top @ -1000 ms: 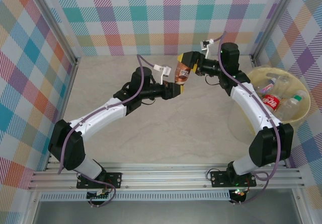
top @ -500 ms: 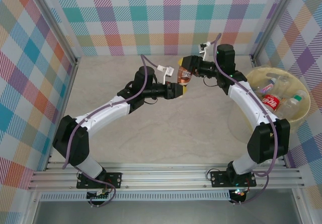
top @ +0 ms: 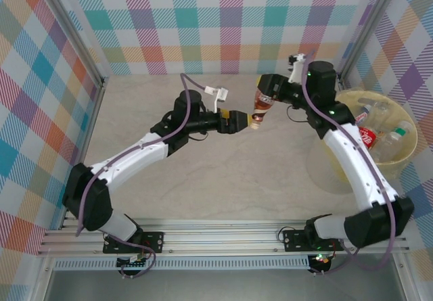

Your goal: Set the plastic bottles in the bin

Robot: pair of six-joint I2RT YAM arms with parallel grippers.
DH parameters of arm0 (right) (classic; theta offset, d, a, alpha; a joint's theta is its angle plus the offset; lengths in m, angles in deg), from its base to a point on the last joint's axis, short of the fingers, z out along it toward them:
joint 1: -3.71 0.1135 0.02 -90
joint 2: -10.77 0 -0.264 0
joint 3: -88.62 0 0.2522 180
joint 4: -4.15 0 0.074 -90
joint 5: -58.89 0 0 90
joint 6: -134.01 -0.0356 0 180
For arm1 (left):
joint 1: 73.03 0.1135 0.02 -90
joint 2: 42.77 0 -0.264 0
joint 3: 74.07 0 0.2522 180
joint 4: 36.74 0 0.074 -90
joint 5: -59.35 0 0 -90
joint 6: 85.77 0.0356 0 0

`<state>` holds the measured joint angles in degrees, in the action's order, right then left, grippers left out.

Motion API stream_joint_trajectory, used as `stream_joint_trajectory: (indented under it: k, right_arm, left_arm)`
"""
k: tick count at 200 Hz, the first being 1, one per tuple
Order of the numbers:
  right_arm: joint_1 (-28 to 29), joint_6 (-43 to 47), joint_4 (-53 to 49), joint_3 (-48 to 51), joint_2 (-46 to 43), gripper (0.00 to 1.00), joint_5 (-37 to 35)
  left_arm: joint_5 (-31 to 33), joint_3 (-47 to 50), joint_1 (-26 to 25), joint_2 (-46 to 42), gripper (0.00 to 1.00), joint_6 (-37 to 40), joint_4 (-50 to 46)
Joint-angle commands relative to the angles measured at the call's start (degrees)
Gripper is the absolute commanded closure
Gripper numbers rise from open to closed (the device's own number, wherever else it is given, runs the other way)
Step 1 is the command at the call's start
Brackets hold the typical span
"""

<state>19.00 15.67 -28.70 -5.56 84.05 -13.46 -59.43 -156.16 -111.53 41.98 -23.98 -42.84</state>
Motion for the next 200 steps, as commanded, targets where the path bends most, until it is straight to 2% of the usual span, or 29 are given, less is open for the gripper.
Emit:
stream_joint_trajectory:
  k: [1,23,52,96,116,161,177,200]
  right_arm:
    - [-2.7,6.5,-7.7,-4.0,-4.7,0.56,-10.6]
    - [-8.6,9.5,-14.1,-6.0,-8.4,0.56,-15.0]
    - [-19.0,11.2,-21.3,-8.8,-11.6,0.57,-14.3]
    - [-30.6,15.3,-31.0,-15.3,-8.9,0.57,-15.2]
    - [-36.1,15.0,-33.1,-17.0,-5.7,0.57,-11.9]
    - [-37.1,12.2,-30.4,-16.7,-1.1,0.56,-12.6]
    - [-37.1,11.3,-31.3,-16.8,0.5,0.47,-14.6]
    - [-37.1,10.3,-33.1,-15.8,1.2,0.18,-19.5]
  left_arm:
    - [11.1,3.1,0.3,-5.9,0.0,1.8,0.6]
    - [25.1,5.2,0.4,-8.5,0.0,2.6,-2.2]
    - [34.3,5.7,0.5,-9.0,0.0,3.2,-6.0]
    - [40.1,5.7,1.0,-8.9,0.0,2.8,-10.0]
    - [41.3,5.6,1.4,-9.0,0.0,2.7,-11.4]
    - [42.8,5.8,2.2,-8.7,0.0,1.5,-13.5]
    - [43.2,5.9,2.4,-8.5,0.0,0.8,-14.1]
    - [44.6,5.9,2.8,-8.7,0.0,-0.3,-15.5]
